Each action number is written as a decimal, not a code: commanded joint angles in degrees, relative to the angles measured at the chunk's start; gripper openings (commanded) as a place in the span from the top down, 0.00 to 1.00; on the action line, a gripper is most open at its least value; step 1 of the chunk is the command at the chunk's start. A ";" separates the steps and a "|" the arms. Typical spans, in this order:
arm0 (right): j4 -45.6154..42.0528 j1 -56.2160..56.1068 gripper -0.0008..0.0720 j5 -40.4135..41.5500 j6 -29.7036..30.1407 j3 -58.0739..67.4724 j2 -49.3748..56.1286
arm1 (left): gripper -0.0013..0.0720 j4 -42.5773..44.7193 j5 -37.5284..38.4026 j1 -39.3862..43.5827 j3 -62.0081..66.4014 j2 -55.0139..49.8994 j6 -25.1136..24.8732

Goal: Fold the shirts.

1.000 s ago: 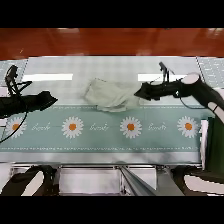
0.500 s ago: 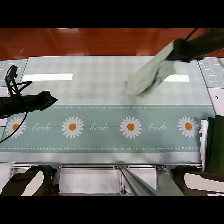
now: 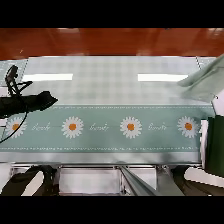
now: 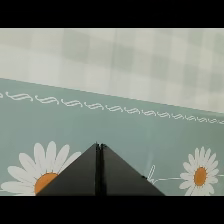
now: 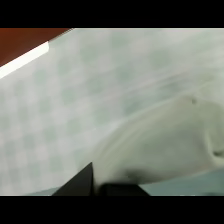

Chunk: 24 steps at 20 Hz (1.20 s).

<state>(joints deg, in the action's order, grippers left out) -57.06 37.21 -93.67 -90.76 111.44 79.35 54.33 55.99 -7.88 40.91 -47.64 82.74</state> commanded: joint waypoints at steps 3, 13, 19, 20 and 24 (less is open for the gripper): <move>7.08 19.85 0.95 -3.17 0.24 0.50 -0.90 | 0.95 0.04 -0.09 0.02 0.00 0.04 -0.87; 3.56 32.61 0.95 -8.92 0.50 0.44 -0.90 | 0.95 0.04 -3.39 -0.02 0.00 0.02 -1.05; -10.19 33.53 0.95 -12.74 0.92 -6.86 -6.82 | 0.95 -0.66 -10.91 -0.02 0.00 0.02 -1.01; -10.93 34.27 0.95 -12.74 0.85 -10.64 -8.92 | 0.95 -0.85 -12.17 -0.02 0.00 0.02 -1.03; -17.49 38.38 0.95 -12.74 0.37 -27.19 -17.81 | 0.95 -0.85 -16.13 0.00 0.00 -0.31 -1.03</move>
<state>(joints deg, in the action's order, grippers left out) -68.49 73.21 -105.78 -90.00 93.97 66.94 53.58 43.59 -7.88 40.91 -47.72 81.69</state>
